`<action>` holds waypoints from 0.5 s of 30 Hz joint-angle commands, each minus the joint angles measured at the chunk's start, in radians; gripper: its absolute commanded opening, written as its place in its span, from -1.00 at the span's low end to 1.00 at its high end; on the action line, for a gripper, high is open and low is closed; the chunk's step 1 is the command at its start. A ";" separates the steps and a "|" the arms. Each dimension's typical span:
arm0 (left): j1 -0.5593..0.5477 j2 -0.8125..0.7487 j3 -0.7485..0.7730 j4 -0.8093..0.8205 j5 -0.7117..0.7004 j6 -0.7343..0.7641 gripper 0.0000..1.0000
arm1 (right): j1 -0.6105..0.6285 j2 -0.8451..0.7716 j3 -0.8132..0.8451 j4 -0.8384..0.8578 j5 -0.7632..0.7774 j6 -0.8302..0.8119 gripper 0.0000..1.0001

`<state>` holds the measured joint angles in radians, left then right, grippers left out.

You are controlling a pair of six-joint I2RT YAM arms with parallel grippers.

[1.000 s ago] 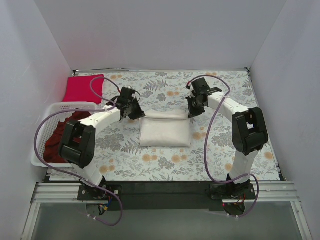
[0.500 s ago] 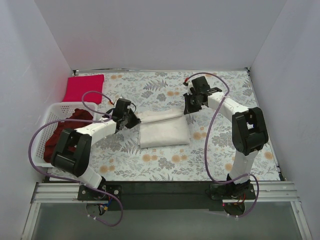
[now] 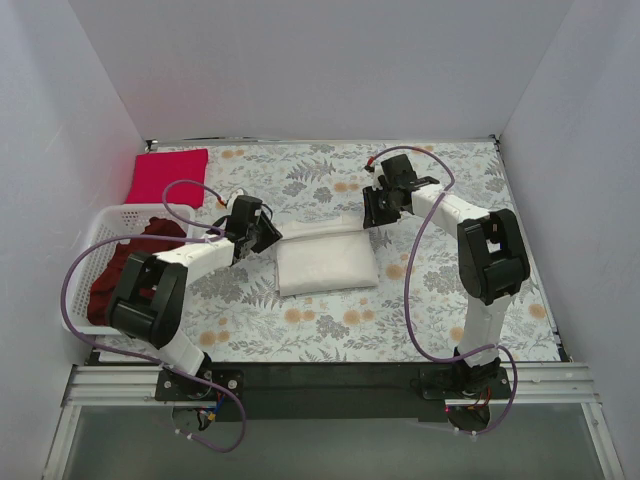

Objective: Fold and stack the t-shirts
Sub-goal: Fold the tshirt

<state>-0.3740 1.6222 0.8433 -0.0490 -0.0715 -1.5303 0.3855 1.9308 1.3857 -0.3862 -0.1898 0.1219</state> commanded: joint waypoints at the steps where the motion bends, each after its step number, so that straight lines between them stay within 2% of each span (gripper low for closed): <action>1: 0.012 -0.142 0.039 -0.028 -0.059 0.061 -0.32 | -0.008 -0.116 0.035 0.030 0.026 0.005 -0.19; 2: 0.010 -0.168 0.033 -0.032 -0.060 0.068 -0.20 | -0.008 -0.131 0.030 0.030 0.020 0.007 -0.15; 3: 0.009 -0.192 0.016 -0.037 -0.056 0.076 0.06 | -0.008 -0.144 0.026 0.032 0.007 0.007 -0.12; 5: 0.003 -0.258 0.001 -0.043 -0.047 0.084 0.19 | -0.017 -0.162 0.013 0.033 -0.075 0.007 -0.09; 7: -0.006 -0.291 -0.022 -0.043 -0.008 0.087 0.22 | -0.042 -0.173 -0.028 0.062 -0.156 0.028 -0.08; 9: -0.020 -0.320 -0.039 -0.011 0.038 0.088 0.19 | -0.057 -0.200 -0.080 0.127 -0.290 0.074 -0.08; 13: -0.029 -0.288 -0.098 0.142 0.209 0.084 -0.22 | -0.065 -0.199 -0.184 0.321 -0.488 0.166 -0.06; 15: -0.029 -0.219 -0.086 0.196 0.246 0.076 -0.34 | -0.066 -0.170 -0.203 0.426 -0.592 0.205 -0.07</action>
<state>-0.3977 1.3319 0.7708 0.0433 0.0574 -1.4612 0.3149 1.7302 1.2083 -0.1528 -0.5644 0.2417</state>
